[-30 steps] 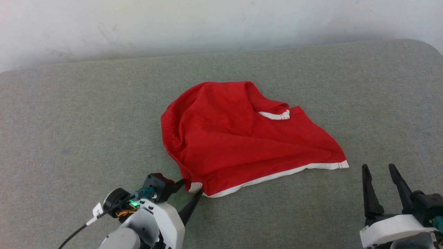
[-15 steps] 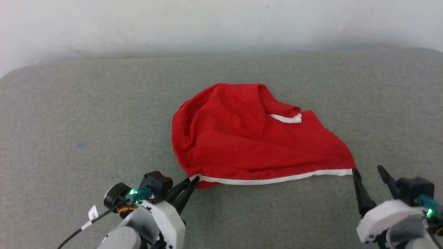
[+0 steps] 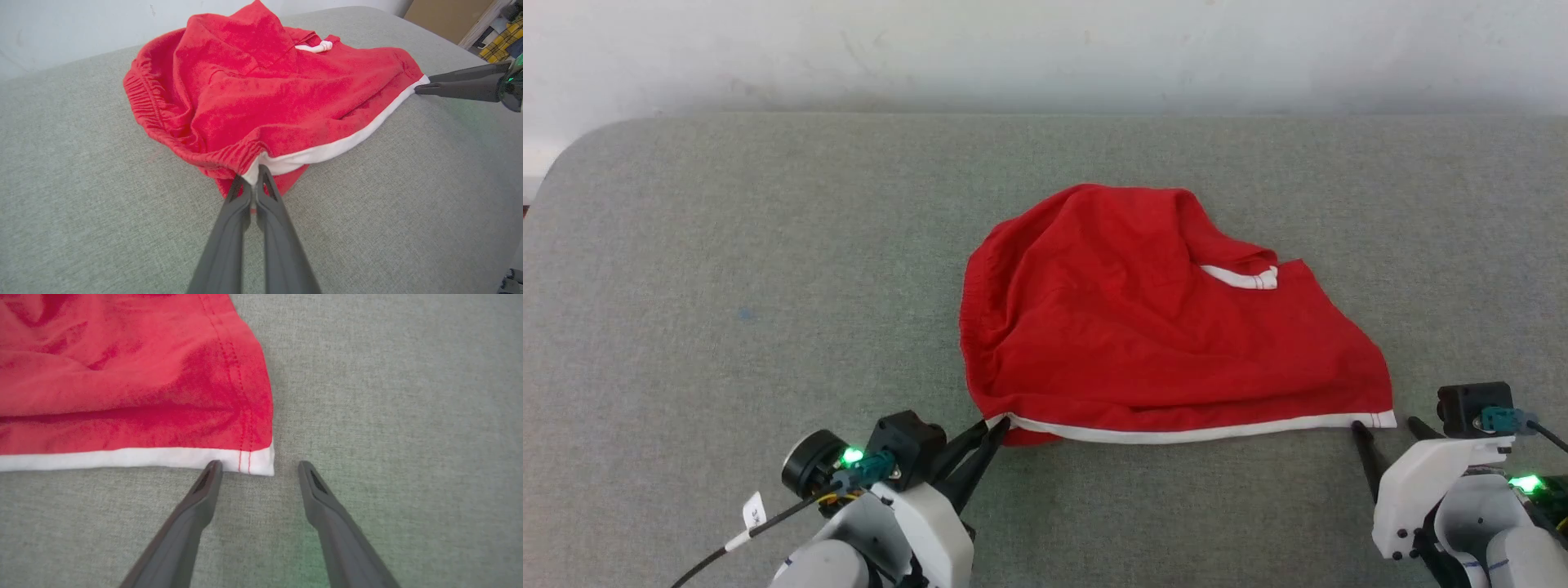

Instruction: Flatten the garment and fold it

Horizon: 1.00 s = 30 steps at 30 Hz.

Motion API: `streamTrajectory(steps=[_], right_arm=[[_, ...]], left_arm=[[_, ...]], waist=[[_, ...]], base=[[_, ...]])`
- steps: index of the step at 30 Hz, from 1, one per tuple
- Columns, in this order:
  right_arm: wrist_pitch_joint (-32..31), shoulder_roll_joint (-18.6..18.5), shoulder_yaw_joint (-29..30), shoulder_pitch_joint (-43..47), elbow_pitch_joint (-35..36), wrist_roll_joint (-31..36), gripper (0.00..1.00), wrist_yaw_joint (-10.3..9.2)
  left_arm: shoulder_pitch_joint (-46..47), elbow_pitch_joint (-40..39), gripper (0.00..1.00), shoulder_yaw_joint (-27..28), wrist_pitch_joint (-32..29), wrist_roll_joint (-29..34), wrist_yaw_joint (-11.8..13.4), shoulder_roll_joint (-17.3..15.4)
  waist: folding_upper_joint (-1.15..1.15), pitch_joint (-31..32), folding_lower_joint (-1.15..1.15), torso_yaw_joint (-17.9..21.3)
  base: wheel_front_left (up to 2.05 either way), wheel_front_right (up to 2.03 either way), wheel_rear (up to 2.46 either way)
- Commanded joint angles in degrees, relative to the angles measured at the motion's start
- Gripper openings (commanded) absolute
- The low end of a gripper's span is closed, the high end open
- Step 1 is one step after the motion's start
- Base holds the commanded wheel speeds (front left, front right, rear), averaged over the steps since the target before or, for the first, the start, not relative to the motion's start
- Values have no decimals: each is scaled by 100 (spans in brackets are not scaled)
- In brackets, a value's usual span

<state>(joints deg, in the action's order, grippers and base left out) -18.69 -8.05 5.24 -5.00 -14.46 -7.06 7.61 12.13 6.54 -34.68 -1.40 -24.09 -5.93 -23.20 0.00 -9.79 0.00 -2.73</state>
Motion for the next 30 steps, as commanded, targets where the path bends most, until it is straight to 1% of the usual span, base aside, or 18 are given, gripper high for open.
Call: streamTrajectory(steps=[1, 7, 8, 9, 14, 18, 20, 24, 27, 30], right_arm=[[-35, 3, -19, -92, -51, 18, 100, -12], [-87, -34, -144, -157, -259, -1, 100, -12], [-104, -54, -186, -163, -297, 2, 43, -12], [-116, -79, -232, -165, -336, -4, 0, -12], [-31, -171, -319, -179, -417, -124, 0, -12], [31, -299, -417, -175, -171, -369, 0, -12], [-47, -386, -490, -170, 81, -650, 0, -12], [-311, -719, -646, -189, 817, -1298, 0, -12], [-631, -916, -561, -266, 1400, -1786, 0, -12], [-980, -989, -356, -487, 1909, -2286, 0, -12]], left_arm=[[59, 5, 0, -20, 60, 62, 24, 10], [65, 55, 0, -66, 85, 64, 24, 1], [65, 64, 0, -70, 88, 61, 24, -3], [63, 74, 0, -73, 91, 57, 25, -8], [35, 127, 0, -106, 102, 33, 21, -36], [-27, 106, 0, -117, 80, -6, 15, -110], [-48, 43, 0, -110, 50, 1, 14, -207], [-24, -265, 0, -6, -43, 9, 38, -461], [103, -647, 0, 134, -179, 41, 73, -706], [336, -1056, 0, 352, -336, 3, 86, -943]], waist=[[0, -23, 0, -20], [0, -58, 0, -35], [0, -57, 0, -35], [0, -53, 0, -33], [0, 83, 0, -13], [0, 284, 0, 34], [0, 392, 0, 76], [0, 589, 0, 153], [0, 718, 0, 211], [0, 859, 0, 264]], base=[[0, 0, 0], [0, 0, 0], [0, 0, 0], [0, 0, 0], [0, 0, 0], [0, 0, 0], [0, 0, 0], [0, 0, 0], [0, 0, 0], [0, 0, 0]])
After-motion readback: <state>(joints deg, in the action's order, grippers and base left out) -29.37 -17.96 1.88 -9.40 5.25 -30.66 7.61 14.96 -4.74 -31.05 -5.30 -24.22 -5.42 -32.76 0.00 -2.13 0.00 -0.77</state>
